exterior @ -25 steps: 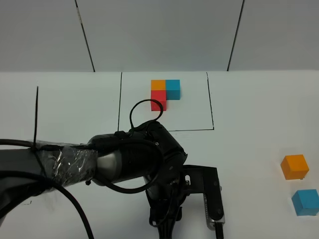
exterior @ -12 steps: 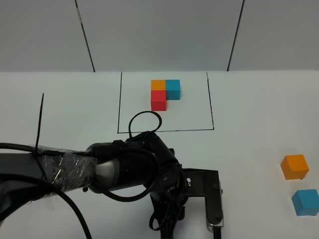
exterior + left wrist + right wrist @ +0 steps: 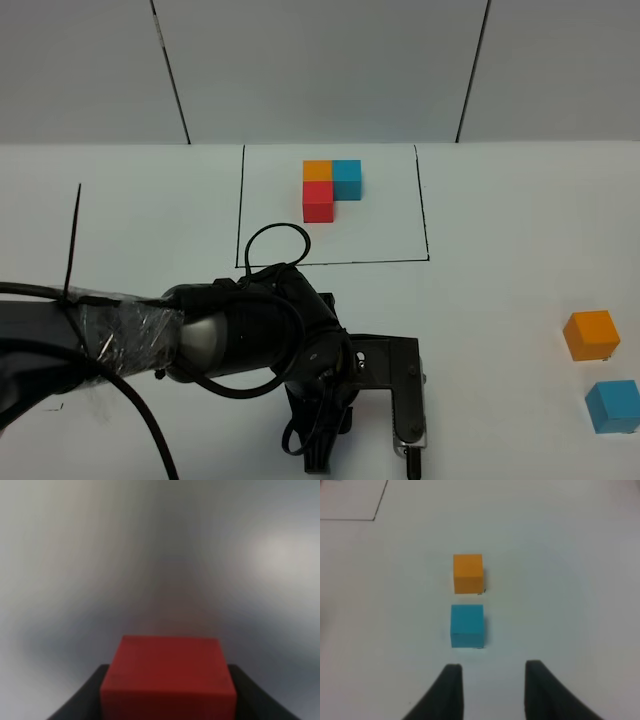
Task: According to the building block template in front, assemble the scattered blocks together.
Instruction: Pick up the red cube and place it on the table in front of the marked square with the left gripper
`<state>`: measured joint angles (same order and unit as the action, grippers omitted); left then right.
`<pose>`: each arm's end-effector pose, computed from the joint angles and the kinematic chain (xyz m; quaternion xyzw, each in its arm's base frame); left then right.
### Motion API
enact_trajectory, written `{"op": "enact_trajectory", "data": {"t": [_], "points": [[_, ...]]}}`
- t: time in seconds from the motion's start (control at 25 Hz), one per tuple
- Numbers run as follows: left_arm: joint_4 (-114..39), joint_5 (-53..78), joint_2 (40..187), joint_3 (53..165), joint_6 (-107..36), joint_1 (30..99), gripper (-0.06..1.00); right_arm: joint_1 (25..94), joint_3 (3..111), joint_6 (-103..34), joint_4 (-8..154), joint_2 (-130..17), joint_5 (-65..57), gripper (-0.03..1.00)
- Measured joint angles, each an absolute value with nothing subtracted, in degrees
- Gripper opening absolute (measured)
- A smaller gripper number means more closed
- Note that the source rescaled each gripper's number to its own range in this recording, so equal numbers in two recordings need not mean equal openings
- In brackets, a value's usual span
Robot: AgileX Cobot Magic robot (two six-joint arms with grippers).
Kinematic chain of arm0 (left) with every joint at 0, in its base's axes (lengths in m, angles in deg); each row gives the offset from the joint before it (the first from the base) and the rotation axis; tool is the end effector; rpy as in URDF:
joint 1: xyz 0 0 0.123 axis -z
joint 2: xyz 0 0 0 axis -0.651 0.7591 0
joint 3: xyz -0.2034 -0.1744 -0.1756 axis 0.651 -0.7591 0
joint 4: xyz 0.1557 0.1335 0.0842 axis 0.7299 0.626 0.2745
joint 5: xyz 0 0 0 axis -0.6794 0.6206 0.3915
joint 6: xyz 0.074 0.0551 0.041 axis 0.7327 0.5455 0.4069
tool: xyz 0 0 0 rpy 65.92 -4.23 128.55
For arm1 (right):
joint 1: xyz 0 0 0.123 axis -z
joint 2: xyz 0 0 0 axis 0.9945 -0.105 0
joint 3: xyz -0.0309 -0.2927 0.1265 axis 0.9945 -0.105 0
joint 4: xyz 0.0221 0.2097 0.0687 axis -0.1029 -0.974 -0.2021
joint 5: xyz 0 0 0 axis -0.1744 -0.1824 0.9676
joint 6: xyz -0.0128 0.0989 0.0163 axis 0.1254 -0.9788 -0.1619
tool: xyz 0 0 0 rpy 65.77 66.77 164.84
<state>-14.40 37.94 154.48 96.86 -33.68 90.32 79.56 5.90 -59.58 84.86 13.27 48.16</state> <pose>0.2525 -0.2851 0.1740 0.7136 0.6783 0.0315 0.1719 -0.0515 -0.0098 0.2612 -0.0156 0.8682 -0.0036 0.4959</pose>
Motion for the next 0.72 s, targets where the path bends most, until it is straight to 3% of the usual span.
{"op": "enact_trajectory", "data": {"t": [0.72], "points": [[-17.3, 39.19, 155.23, 96.1, -32.74, 89.78, 0.0, 79.56, 5.9, -59.58, 84.81, 13.27, 48.16, 0.0]]}}
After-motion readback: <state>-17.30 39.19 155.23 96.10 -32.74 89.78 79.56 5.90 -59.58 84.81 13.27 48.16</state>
